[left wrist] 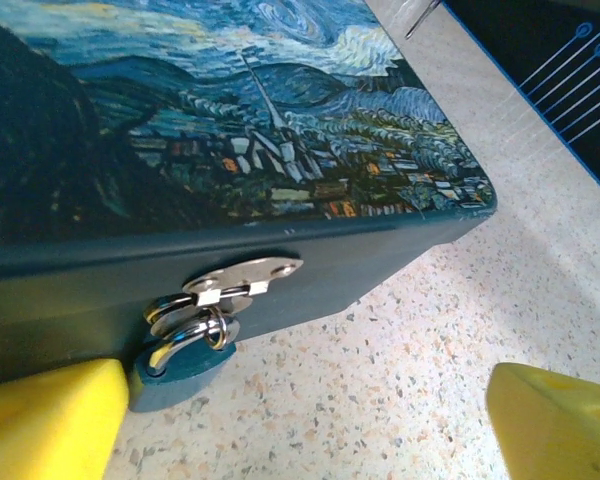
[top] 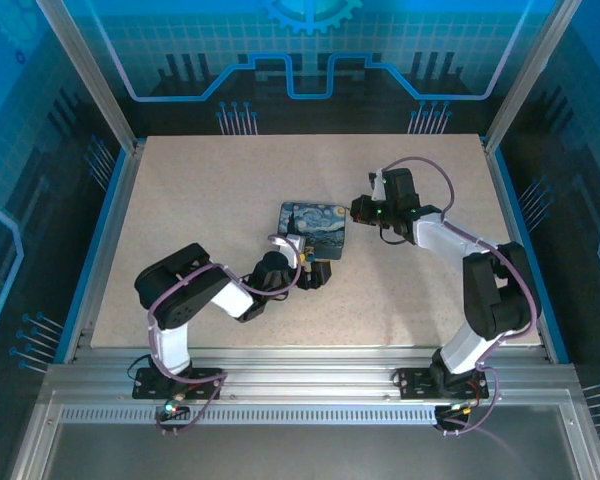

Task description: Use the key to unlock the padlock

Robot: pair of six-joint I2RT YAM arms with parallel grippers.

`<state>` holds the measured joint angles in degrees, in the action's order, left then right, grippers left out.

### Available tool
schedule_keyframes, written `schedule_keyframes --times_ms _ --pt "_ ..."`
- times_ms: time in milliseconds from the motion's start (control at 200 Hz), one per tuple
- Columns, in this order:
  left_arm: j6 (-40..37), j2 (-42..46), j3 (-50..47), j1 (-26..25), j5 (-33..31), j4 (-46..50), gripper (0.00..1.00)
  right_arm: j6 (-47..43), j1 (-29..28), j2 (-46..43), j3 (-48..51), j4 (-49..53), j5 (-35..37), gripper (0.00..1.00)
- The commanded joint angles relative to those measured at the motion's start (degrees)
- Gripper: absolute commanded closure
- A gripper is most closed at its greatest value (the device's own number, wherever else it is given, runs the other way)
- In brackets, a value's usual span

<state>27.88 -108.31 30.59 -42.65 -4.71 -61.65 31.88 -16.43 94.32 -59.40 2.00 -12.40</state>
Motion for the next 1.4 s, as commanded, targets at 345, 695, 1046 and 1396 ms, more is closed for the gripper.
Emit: schedule_keyframes --times_ms 345,695,1046,1396 --pt "-0.63 -4.34 2.19 0.11 6.38 -6.99 0.28 -1.20 0.60 -0.68 1.20 -1.13 -0.60 1.00" --pt "1.29 -5.16 2.58 0.71 1.55 -6.51 0.09 -1.71 0.59 -2.90 2.89 -1.14 -0.60 1.00" --pt "4.47 -7.61 3.08 2.61 10.61 -13.82 0.31 -3.16 0.76 -5.24 3.30 0.55 -0.32 1.00" --pt "7.30 -9.26 3.71 3.11 13.14 -15.17 0.47 -3.14 0.86 -6.60 3.96 0.90 -0.44 1.00"
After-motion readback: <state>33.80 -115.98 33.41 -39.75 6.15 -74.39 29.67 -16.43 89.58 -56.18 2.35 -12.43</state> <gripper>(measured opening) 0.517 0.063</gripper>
